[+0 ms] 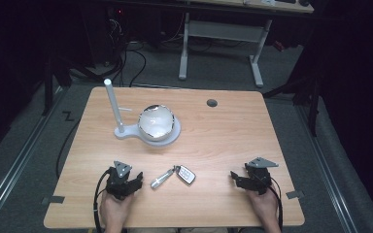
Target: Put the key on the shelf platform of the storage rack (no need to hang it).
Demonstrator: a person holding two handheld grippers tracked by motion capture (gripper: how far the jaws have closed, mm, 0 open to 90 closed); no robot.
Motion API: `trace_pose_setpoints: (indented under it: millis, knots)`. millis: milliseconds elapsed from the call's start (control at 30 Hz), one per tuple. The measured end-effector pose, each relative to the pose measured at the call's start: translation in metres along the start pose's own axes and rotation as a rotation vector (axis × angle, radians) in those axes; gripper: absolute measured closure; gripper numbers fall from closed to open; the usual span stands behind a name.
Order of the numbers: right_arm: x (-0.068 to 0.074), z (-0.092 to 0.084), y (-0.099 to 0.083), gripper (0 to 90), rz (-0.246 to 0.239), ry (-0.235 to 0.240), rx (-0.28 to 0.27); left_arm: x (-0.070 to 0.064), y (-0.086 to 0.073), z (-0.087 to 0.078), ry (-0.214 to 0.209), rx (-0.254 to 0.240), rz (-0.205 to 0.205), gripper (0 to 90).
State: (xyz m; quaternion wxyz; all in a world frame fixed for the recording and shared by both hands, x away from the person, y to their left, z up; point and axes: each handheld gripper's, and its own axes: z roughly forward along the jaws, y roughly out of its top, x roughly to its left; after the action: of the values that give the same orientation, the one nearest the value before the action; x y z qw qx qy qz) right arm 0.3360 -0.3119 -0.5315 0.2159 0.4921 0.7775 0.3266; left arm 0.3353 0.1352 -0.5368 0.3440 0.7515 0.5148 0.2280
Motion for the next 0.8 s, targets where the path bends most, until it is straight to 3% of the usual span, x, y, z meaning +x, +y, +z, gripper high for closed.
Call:
trace_pose_setpoints:
  millis: [333,600,800]
  knots:
    - [-0.0002,-0.0001,0.0,29.4,0.001,0.001,0.0,-0.0013,-0.0002,-0.0002,-0.004,0.002,0.0,35.8]
    - [-0.0003,-0.0002,0.0,29.3,0.0,0.002,0.0,-0.0011,0.001,0.0012,0.012,0.004,-0.023,33.5]
    - [-0.0002,-0.0002,0.0,29.4,0.001,0.002,0.0,-0.0007,0.002,0.001,0.021,0.008,-0.006,33.3]
